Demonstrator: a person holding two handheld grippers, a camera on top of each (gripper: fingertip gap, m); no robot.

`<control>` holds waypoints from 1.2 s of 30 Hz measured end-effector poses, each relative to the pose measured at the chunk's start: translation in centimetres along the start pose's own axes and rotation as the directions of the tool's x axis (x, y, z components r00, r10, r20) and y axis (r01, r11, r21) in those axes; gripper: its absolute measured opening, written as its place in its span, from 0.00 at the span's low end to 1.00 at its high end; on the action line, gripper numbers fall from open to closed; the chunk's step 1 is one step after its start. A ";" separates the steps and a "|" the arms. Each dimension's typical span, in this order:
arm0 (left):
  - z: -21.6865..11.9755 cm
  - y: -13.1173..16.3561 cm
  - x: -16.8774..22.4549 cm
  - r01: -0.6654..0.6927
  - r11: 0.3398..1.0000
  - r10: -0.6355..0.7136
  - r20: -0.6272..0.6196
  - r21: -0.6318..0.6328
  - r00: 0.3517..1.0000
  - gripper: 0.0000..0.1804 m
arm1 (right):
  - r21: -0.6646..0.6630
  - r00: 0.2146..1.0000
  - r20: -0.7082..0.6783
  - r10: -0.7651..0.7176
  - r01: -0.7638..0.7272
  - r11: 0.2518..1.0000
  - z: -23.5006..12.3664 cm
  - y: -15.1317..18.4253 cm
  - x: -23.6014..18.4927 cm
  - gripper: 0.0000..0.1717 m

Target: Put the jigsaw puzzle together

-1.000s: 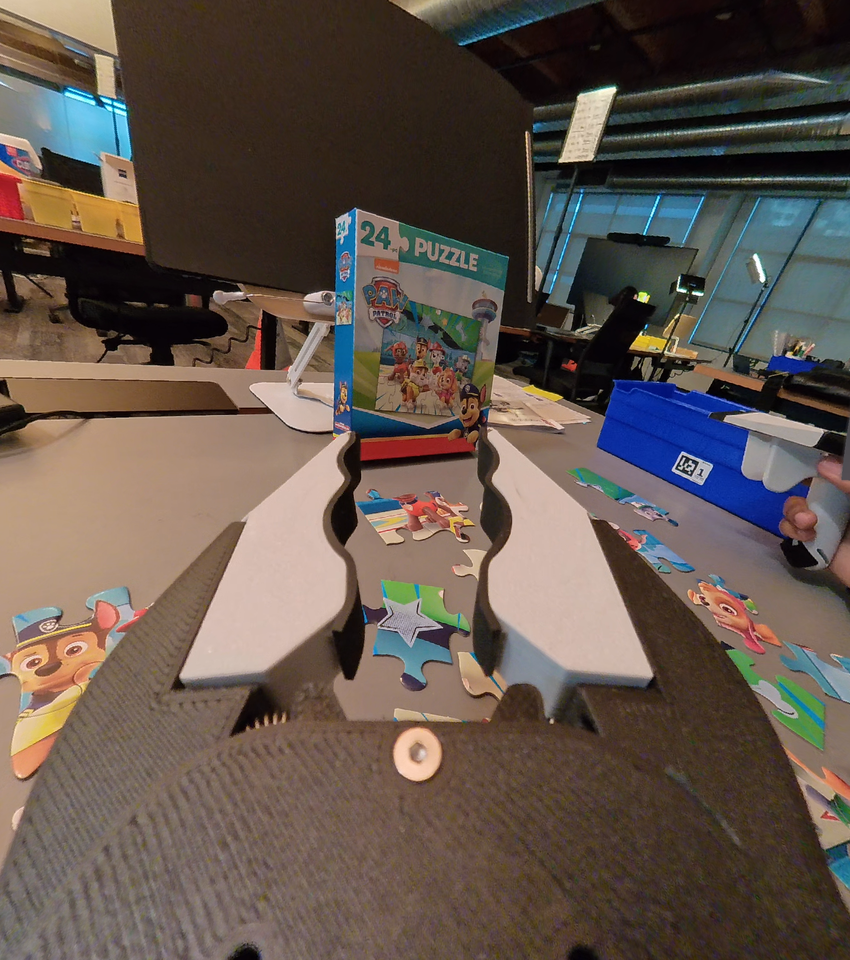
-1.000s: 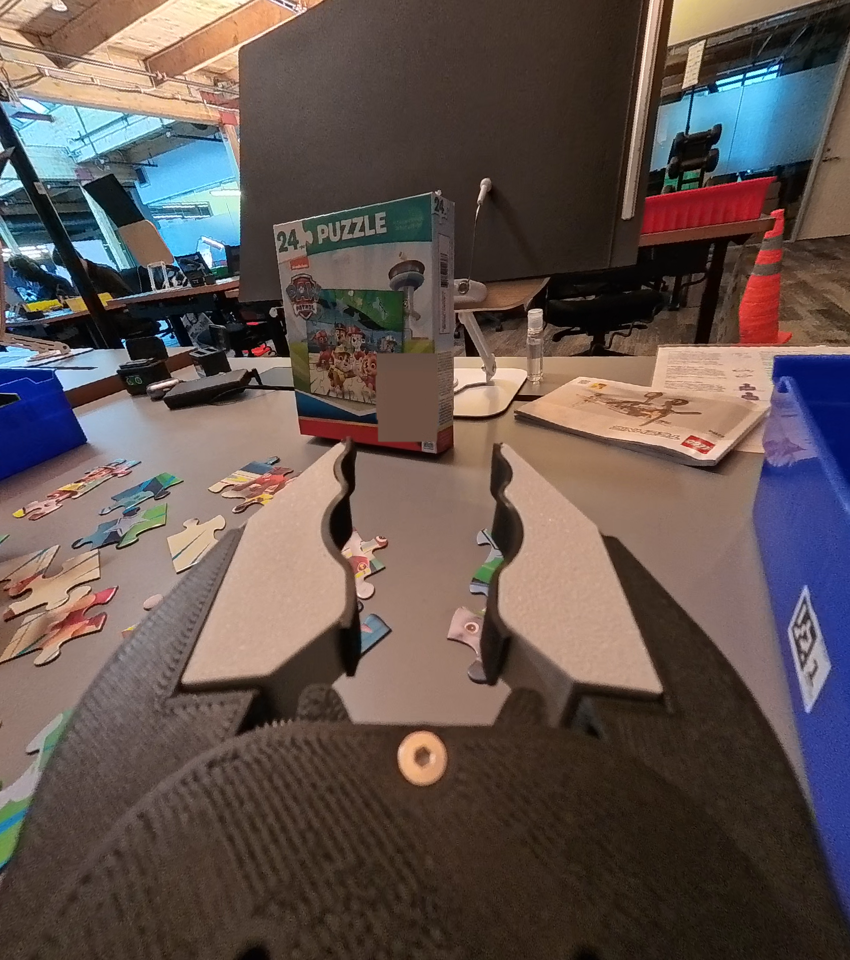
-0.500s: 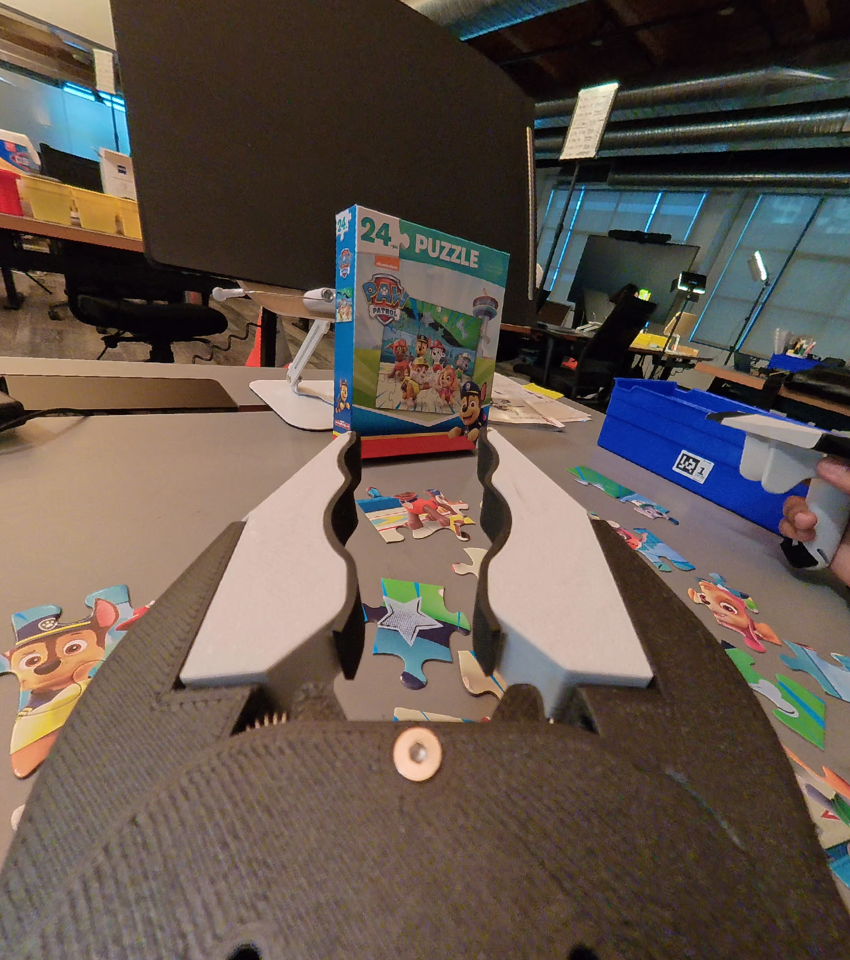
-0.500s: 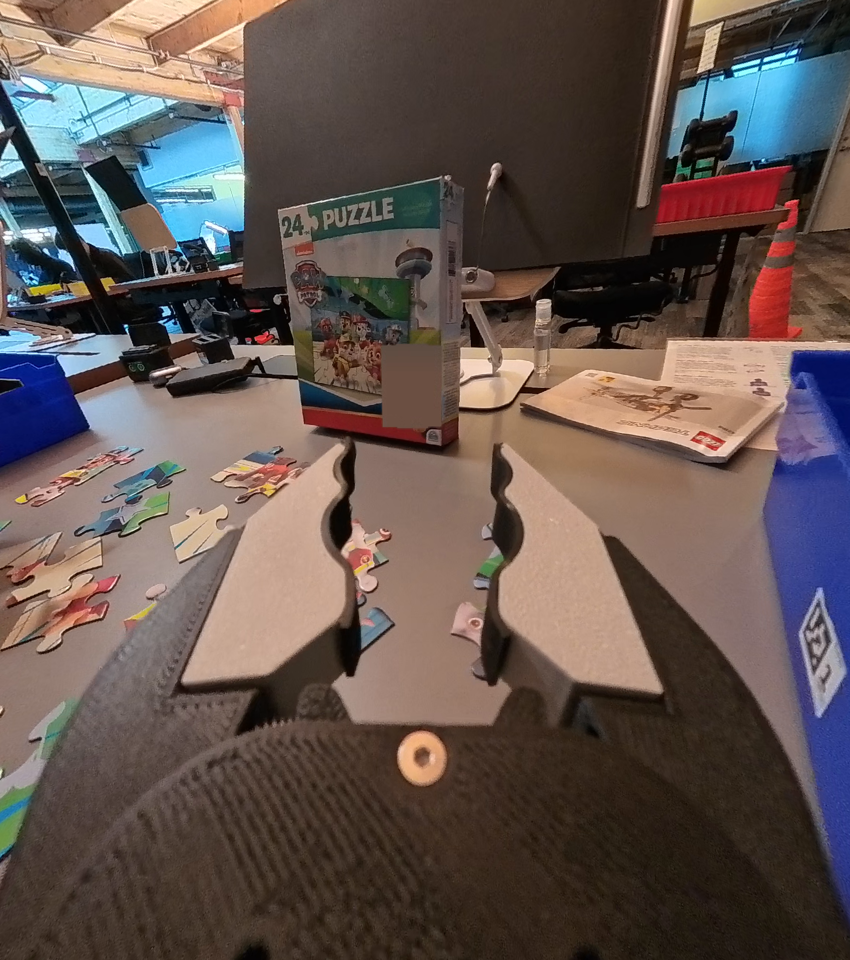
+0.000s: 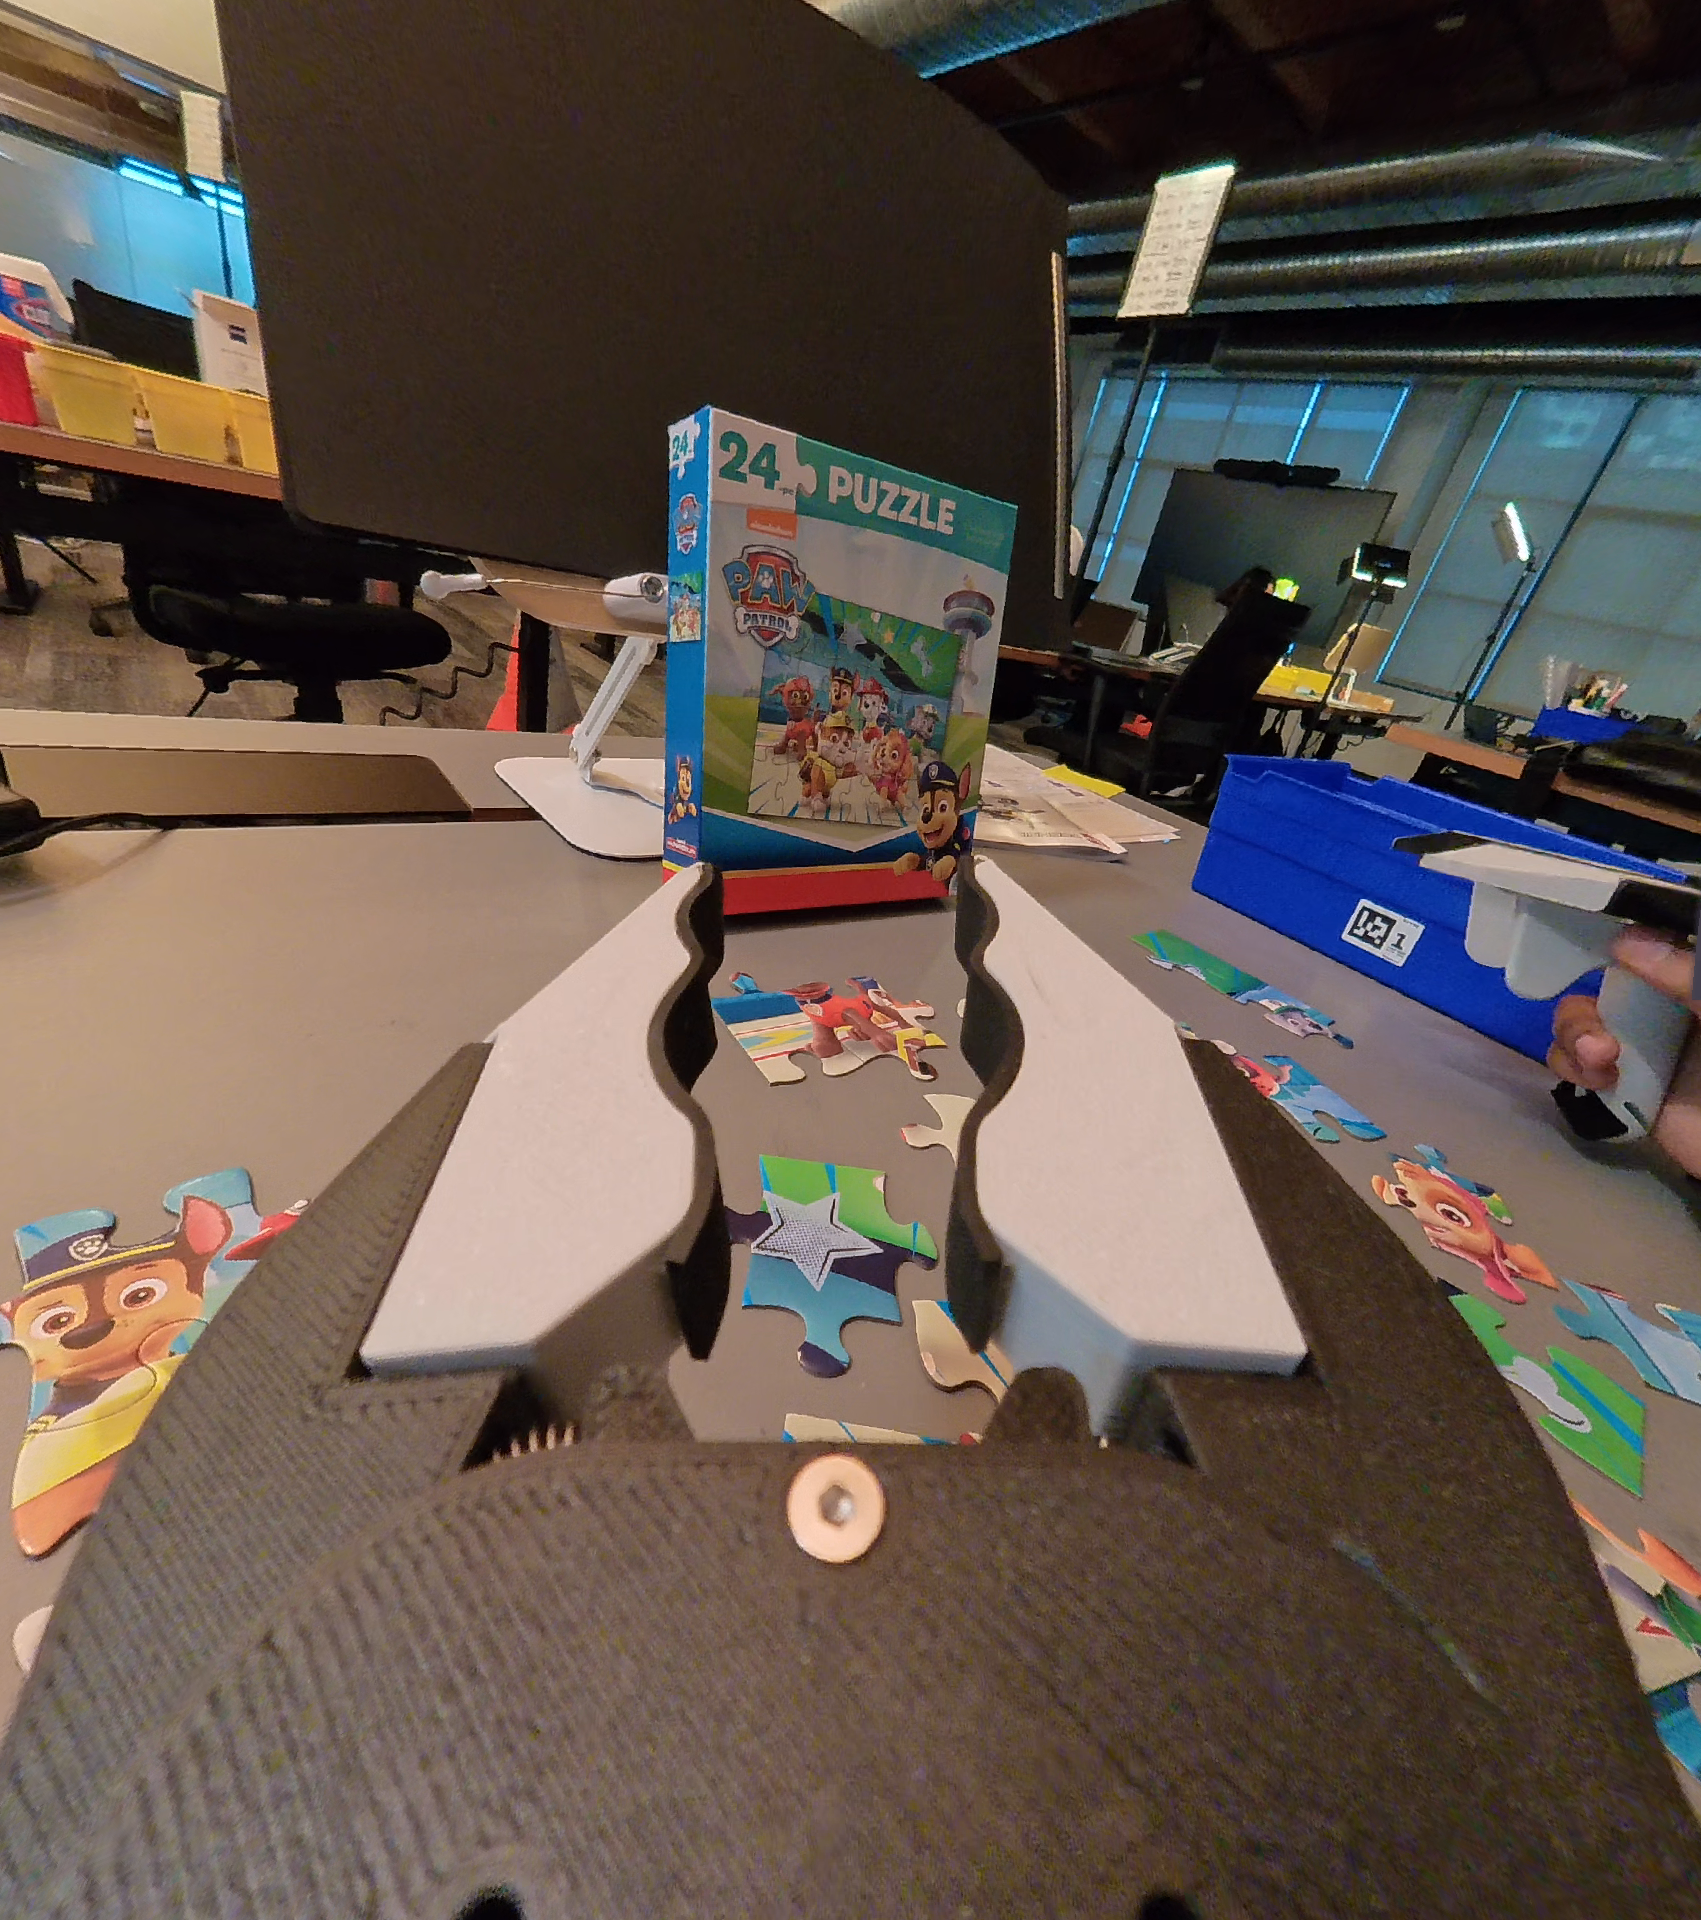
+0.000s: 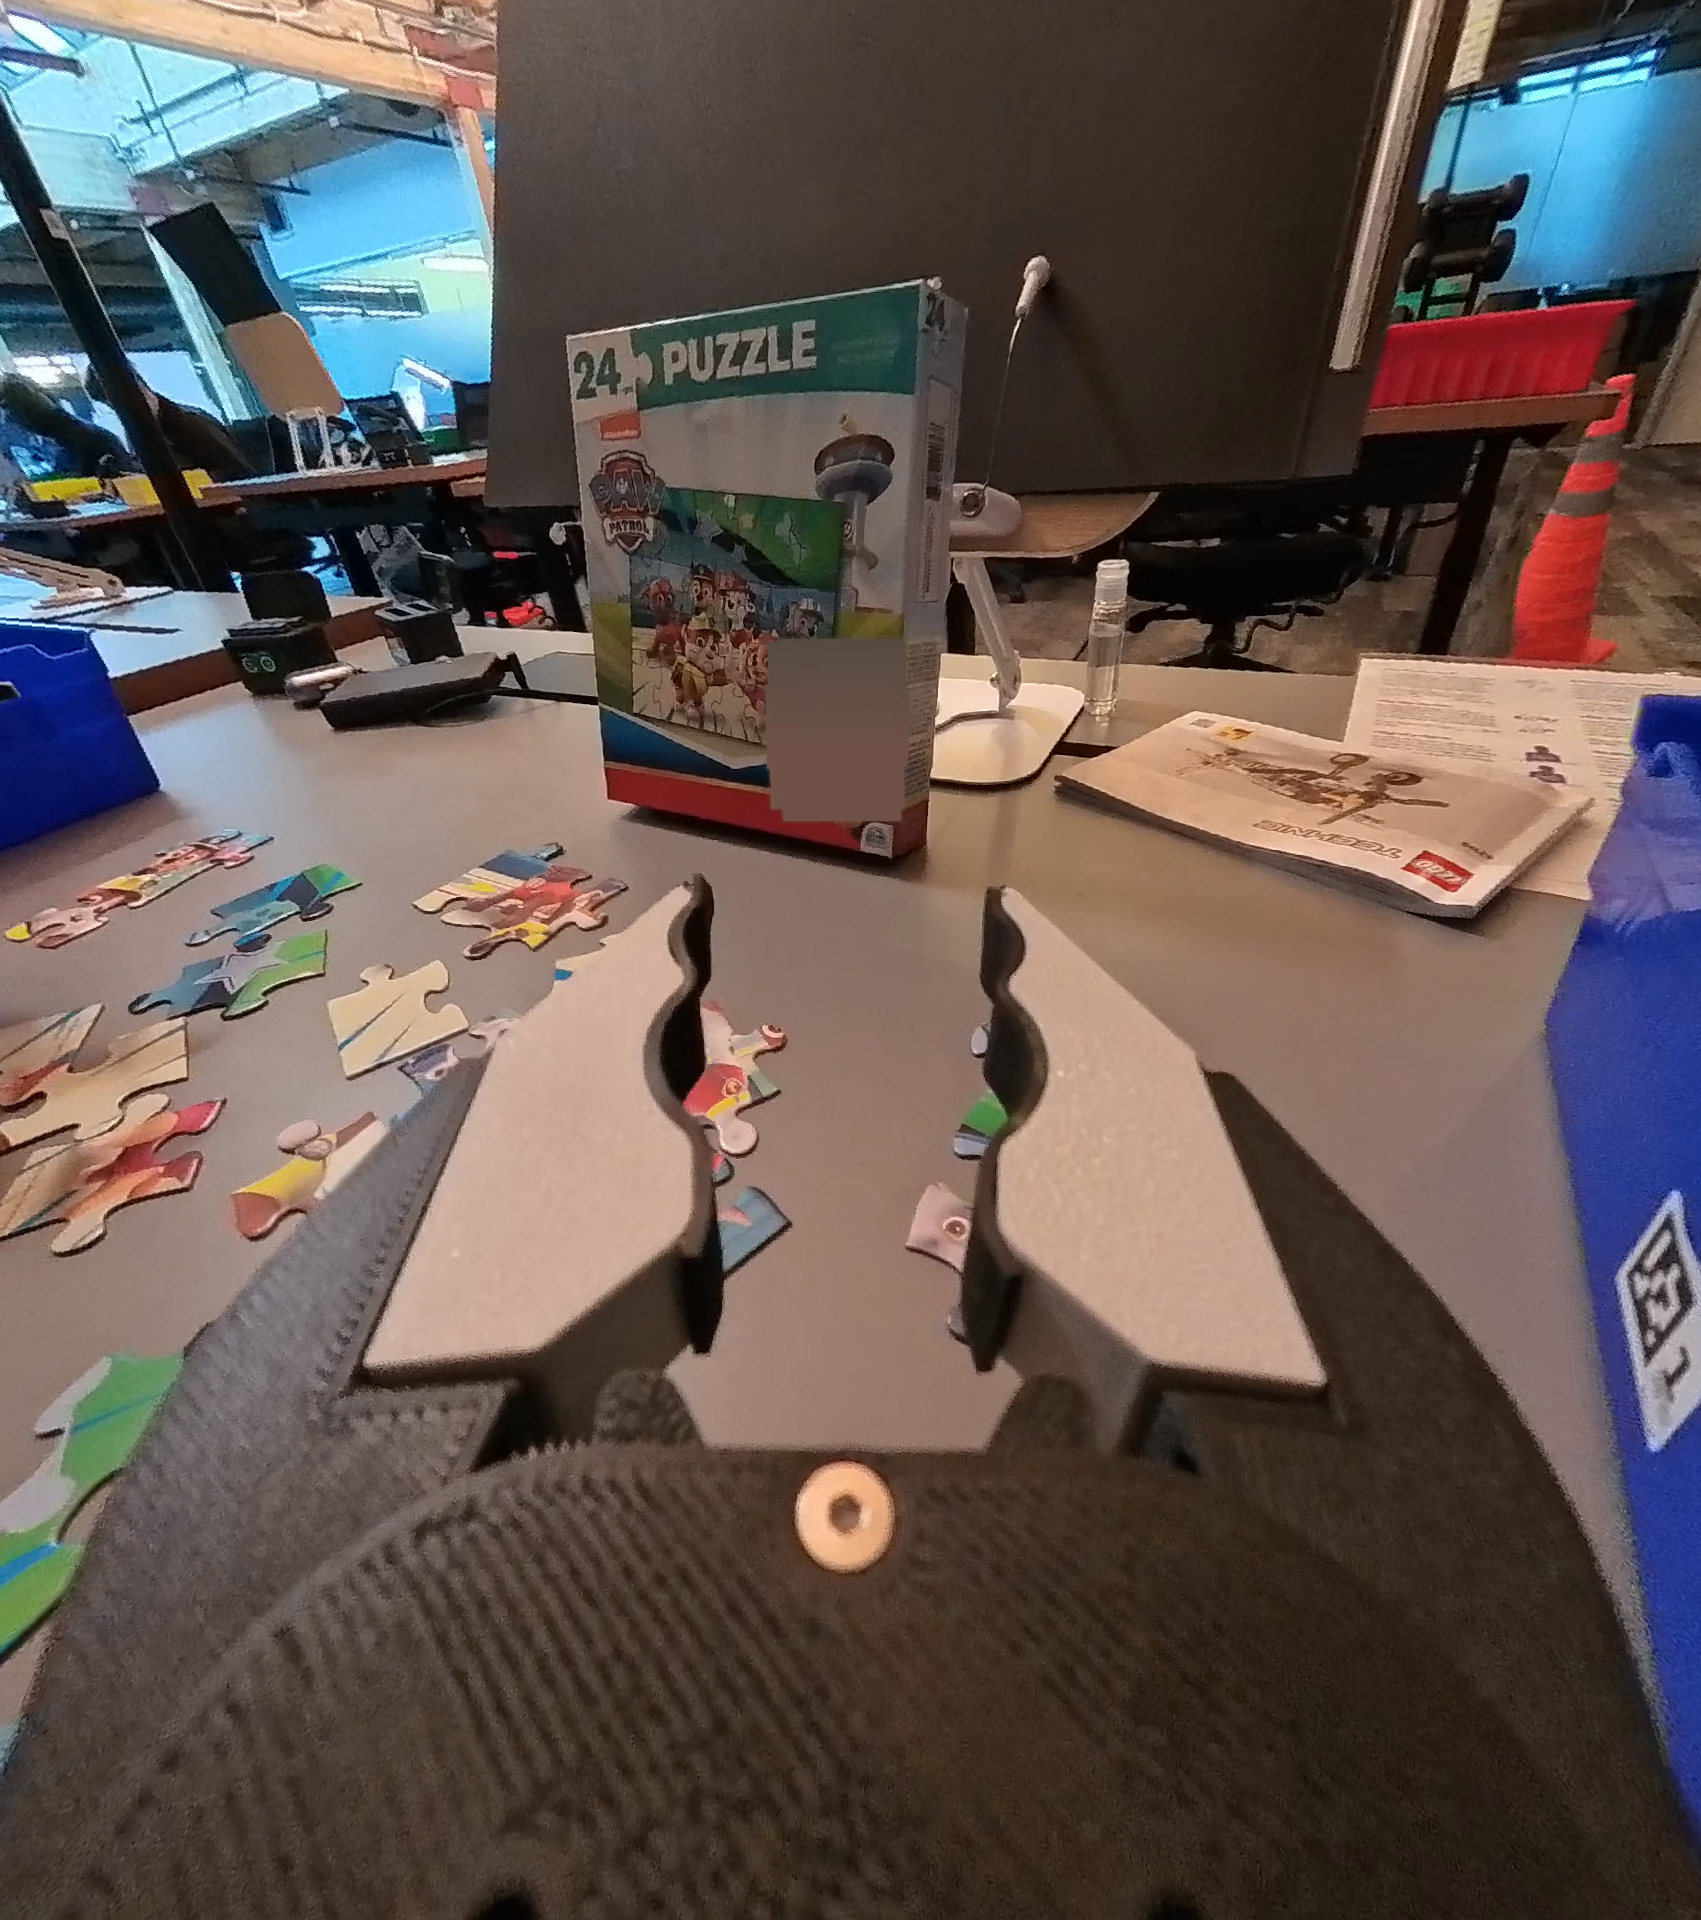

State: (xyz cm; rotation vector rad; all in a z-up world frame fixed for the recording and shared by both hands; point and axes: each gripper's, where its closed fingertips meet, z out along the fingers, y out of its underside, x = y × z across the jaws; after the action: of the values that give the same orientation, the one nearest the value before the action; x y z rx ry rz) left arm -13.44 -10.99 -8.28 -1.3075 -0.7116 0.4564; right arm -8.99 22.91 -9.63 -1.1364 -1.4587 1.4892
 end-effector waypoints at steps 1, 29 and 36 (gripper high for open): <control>0.0 0.0 0.0 0.000 1.000 0.000 0.000 -0.001 1.000 0.25 | 0.000 1.000 0.002 0.004 -0.004 1.000 0.0 0.0 0.0 0.30; 0.2 0.4 -0.3 0.007 1.000 -0.007 0.006 -0.015 1.000 0.25 | -0.303 0.984 0.177 -0.011 0.065 0.951 5.3 2.5 -4.5 0.39; 0.1 0.1 0.0 0.002 1.000 -0.002 0.000 -0.006 1.000 0.25 | -0.520 0.941 0.337 0.022 0.166 0.838 11.6 5.9 -8.4 0.36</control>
State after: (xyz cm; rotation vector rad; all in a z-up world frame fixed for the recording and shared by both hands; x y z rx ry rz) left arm -13.50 -10.93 -8.42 -1.3124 -0.7149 0.4532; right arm -16.82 10.73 -15.28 -1.1625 -2.2376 1.2843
